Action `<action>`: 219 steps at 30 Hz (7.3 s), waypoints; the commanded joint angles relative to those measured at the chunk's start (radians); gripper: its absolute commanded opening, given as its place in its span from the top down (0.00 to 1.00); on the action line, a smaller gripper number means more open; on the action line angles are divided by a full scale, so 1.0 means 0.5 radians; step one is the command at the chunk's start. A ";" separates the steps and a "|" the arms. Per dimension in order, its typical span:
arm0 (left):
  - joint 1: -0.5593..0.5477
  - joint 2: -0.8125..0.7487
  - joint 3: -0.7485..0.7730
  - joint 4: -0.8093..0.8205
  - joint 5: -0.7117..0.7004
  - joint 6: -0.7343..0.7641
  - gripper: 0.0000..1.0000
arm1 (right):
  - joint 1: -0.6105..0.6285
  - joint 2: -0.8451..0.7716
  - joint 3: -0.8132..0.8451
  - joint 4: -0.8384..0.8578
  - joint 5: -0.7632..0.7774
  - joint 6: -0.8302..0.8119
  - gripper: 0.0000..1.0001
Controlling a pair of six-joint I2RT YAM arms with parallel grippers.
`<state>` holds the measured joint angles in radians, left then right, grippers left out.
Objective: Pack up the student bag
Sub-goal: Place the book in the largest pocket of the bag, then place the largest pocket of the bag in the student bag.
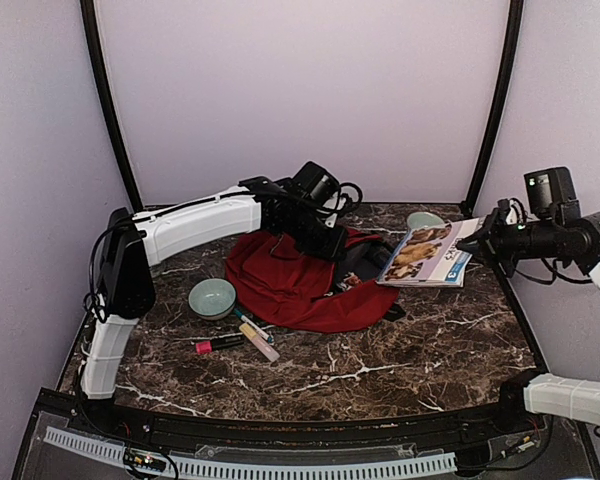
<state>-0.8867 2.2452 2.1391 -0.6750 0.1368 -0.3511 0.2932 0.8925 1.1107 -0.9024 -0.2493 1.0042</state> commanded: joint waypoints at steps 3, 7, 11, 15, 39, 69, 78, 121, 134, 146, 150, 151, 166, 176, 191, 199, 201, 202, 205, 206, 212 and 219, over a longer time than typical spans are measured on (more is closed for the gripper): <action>0.030 -0.221 -0.114 0.120 0.125 0.033 1.00 | -0.008 -0.162 -0.180 0.450 -0.569 0.512 1.00; 0.031 -0.317 -0.285 0.245 0.213 0.015 1.00 | -0.007 -0.255 -0.374 0.752 -0.670 0.775 1.00; 0.028 -0.407 -0.452 0.382 0.283 -0.025 1.00 | -0.007 -0.266 -0.499 0.824 -0.617 0.818 1.00; 0.028 -0.443 -0.512 0.422 0.306 -0.040 1.00 | -0.009 -0.214 -0.643 0.979 -0.677 0.848 1.00; 0.016 -0.462 -0.572 0.559 0.475 -0.145 1.00 | -0.005 0.254 -0.923 1.642 -0.767 0.674 1.00; -0.110 -0.337 -0.281 0.371 0.280 -0.380 1.00 | -0.048 0.568 -0.976 2.073 -0.866 0.333 1.00; -0.116 -0.330 -0.279 0.391 0.274 -0.473 1.00 | -0.010 0.670 -1.067 2.415 -0.877 0.358 1.00; -0.123 -0.083 0.239 0.189 0.649 -0.342 1.00 | 0.394 2.025 -0.271 3.208 -0.188 0.187 1.00; -0.111 -0.079 0.265 0.238 0.673 -0.237 1.00 | 0.404 2.005 0.034 2.246 -0.154 -0.186 0.99; -0.113 -0.080 0.223 0.206 0.659 -0.159 1.00 | 0.407 1.551 -0.095 1.828 -0.098 -0.419 0.39; -0.110 -0.081 0.201 0.163 0.597 -0.134 1.00 | 0.411 1.429 -0.122 1.692 -0.118 -0.409 0.14; -0.109 -0.082 0.194 0.158 0.575 -0.132 1.00 | 0.412 1.389 -0.141 1.669 -0.106 -0.399 0.12; -0.019 -0.079 -0.025 0.412 0.634 -0.221 1.00 | 0.431 0.579 -0.541 1.252 -0.013 -0.236 0.09; 0.007 -0.021 -0.149 0.459 0.699 -0.195 1.00 | 0.435 0.067 -0.679 1.040 0.129 -0.161 0.10; 0.055 -0.034 -0.537 0.441 0.675 -0.355 0.89 | 0.435 -0.750 -0.925 0.534 0.563 0.199 0.11; 0.055 -0.142 -0.488 0.444 0.604 -0.329 0.64 | 0.434 -0.541 -0.799 0.576 0.564 0.020 0.11; 0.055 -0.158 -0.440 0.396 0.591 -0.310 0.54 | 0.435 -0.476 -0.755 0.585 0.577 -0.033 0.11; 0.055 -0.171 -0.419 0.372 0.580 -0.299 0.50 | 0.435 -0.445 -0.733 0.589 0.587 -0.057 0.11; 0.055 -0.255 -0.389 0.318 0.541 -0.250 0.39 | 0.435 -0.374 -0.674 0.601 0.600 -0.142 0.12; 0.055 -0.294 -0.397 0.304 0.527 -0.207 0.36 | 0.435 -0.358 -0.663 0.623 0.592 -0.199 0.11; 0.055 -0.649 -0.688 0.371 0.542 0.123 0.24 | 0.433 -0.248 -0.642 0.736 0.421 -0.457 0.12; 0.055 -1.108 -1.206 0.457 0.499 0.347 0.13 | 0.438 -0.001 -0.535 0.641 0.429 -0.622 0.12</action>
<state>-0.8593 1.7889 1.6558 -0.4618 0.4057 -0.2707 0.5072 0.8513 0.7910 -0.5735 -0.0608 0.7727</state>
